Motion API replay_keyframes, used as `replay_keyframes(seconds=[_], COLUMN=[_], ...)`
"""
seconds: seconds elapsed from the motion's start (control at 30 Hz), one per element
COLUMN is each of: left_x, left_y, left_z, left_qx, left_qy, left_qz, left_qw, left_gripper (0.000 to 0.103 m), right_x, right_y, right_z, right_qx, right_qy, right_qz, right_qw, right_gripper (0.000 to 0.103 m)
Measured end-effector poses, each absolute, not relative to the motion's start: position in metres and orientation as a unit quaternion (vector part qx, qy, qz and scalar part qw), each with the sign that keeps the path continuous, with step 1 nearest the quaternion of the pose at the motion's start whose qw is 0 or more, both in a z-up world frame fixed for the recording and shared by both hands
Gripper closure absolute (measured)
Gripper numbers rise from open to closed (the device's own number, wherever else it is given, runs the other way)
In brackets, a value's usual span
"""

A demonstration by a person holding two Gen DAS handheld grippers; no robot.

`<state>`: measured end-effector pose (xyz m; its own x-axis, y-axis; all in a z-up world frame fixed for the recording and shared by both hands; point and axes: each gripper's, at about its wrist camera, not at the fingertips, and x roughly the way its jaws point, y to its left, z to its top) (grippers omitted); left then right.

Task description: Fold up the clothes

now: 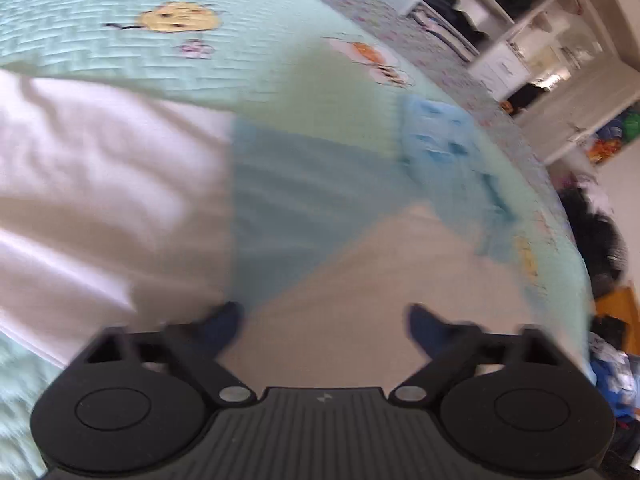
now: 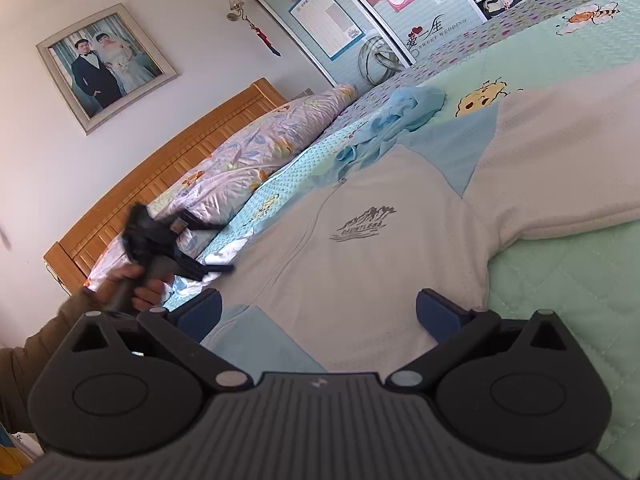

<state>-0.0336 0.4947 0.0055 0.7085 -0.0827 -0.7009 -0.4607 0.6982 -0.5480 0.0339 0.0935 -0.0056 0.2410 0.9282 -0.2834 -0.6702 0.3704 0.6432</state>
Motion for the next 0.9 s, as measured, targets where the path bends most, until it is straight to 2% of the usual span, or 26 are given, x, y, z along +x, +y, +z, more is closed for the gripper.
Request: replay_keyframes(seconds=[0.03, 0.13, 0.23, 0.3, 0.47, 0.5, 0.57, 0.67, 0.8, 0.9], left_x=[-0.037, -0.046, -0.057, -0.058, -0.027, -0.023, -0.028, -0.036, -0.046, -0.037], left_y=[0.499, 0.504, 0.505, 0.499, 0.486, 0.491, 0.498, 0.499, 0.488, 0.457], left_z=[0.01, 0.028, 0.041, 0.046, 0.017, 0.007, 0.008, 0.025, 0.038, 0.04], left_qx=[-0.367, -0.311, -0.357, -0.391, -0.363, -0.35, -0.335, -0.305, -0.373, -0.413], left_qy=[0.36, 0.354, 0.315, 0.29, 0.333, 0.353, 0.337, 0.317, 0.276, 0.271], left_qz=[0.135, 0.226, 0.195, 0.141, 0.126, 0.157, 0.203, 0.286, 0.261, 0.209], left_qw=[0.847, 0.853, 0.858, 0.862, 0.861, 0.854, 0.856, 0.851, 0.846, 0.844], left_gripper=[0.022, 0.014, 0.01, 0.001, 0.002, 0.015, 0.02, 0.015, 0.008, 0.007], right_x=[0.034, 0.035, 0.035, 0.035, 0.036, 0.036, 0.036, 0.036, 0.036, 0.036], right_y=[0.093, 0.093, 0.093, 0.092, 0.091, 0.091, 0.09, 0.09, 0.088, 0.088], right_z=[-0.006, -0.006, -0.006, -0.006, -0.007, -0.007, -0.007, -0.007, -0.007, -0.007], right_qx=[0.201, 0.202, 0.206, 0.207, 0.211, 0.212, 0.214, 0.214, 0.219, 0.22], right_qy=[0.323, 0.323, 0.321, 0.321, 0.321, 0.321, 0.321, 0.32, 0.318, 0.317], right_qz=[0.525, 0.525, 0.526, 0.526, 0.527, 0.527, 0.527, 0.527, 0.528, 0.529], right_qw=[0.762, 0.761, 0.76, 0.76, 0.758, 0.758, 0.757, 0.757, 0.756, 0.756], right_gripper=[0.0, 0.0, 0.0, 0.0, 0.0, 0.0, 0.0, 0.0, 0.0, 0.0])
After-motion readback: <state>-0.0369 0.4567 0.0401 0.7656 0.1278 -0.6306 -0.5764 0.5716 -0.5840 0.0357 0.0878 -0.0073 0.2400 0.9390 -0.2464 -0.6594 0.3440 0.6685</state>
